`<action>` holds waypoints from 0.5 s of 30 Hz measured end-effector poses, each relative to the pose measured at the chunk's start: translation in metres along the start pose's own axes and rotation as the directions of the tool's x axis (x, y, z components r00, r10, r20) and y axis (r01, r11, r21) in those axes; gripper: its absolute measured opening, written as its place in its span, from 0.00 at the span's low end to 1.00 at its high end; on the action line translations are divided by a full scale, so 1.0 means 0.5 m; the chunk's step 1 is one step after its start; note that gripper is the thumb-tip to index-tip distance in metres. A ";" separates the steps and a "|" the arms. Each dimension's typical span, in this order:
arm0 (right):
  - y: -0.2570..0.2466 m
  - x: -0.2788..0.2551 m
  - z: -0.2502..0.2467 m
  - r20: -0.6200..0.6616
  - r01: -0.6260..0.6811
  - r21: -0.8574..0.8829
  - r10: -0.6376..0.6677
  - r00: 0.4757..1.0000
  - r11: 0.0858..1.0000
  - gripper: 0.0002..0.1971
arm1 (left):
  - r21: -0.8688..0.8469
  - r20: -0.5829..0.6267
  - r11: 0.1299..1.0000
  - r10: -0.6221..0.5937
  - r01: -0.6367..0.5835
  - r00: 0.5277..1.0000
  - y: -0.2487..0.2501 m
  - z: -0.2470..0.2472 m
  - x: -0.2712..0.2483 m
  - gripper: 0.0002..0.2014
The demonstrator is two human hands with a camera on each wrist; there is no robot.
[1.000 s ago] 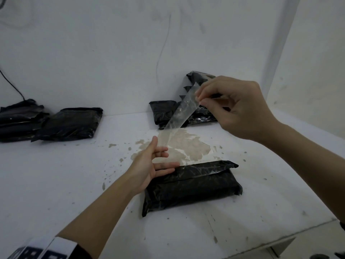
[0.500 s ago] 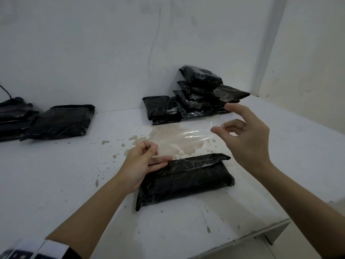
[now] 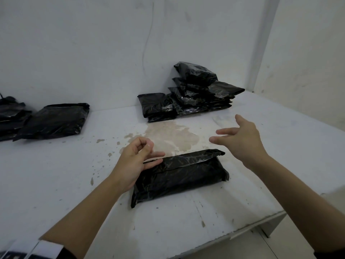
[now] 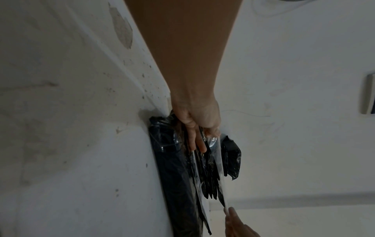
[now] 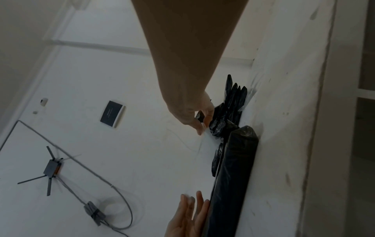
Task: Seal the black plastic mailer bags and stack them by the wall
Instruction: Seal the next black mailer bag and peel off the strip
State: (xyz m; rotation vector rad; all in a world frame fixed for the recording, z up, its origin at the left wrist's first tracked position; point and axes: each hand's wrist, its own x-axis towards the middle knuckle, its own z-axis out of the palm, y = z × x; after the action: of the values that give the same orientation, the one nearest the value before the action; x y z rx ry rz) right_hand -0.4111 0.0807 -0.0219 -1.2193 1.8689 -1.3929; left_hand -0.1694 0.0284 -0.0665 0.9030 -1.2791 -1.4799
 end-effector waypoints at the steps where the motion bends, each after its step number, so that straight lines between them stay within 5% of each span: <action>1: 0.003 0.001 0.000 0.016 -0.030 0.035 0.030 0.999 0.999 0.53 | 0.004 0.002 1.000 0.005 -0.005 1.000 0.000 0.000 0.000 0.06; 5: 0.008 0.003 -0.002 0.049 -0.147 0.178 0.140 0.989 0.973 0.46 | 0.015 0.004 1.000 0.023 -0.024 1.000 -0.001 0.001 -0.001 0.06; 8: 0.003 0.004 -0.010 0.110 -0.200 0.150 0.185 0.977 0.968 0.28 | 0.009 0.000 1.000 0.023 -0.023 1.000 -0.002 0.001 -0.002 0.06; 11: 0.001 0.006 -0.021 0.164 -0.179 0.079 0.164 0.973 0.981 0.11 | 0.002 -0.009 1.000 0.022 -0.022 1.000 -0.002 0.001 -0.003 0.06; 15: -0.011 0.005 -0.026 0.201 -0.109 0.103 0.086 0.976 0.989 0.06 | -0.002 -0.026 1.000 0.020 -0.020 0.999 0.002 0.006 -0.007 0.08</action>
State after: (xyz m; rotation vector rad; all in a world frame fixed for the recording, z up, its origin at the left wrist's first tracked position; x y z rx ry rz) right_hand -0.4205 0.0845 -0.0120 -1.1482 1.6687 -1.2601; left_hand -0.1710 0.0326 -0.0649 0.9026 -1.2643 -1.4489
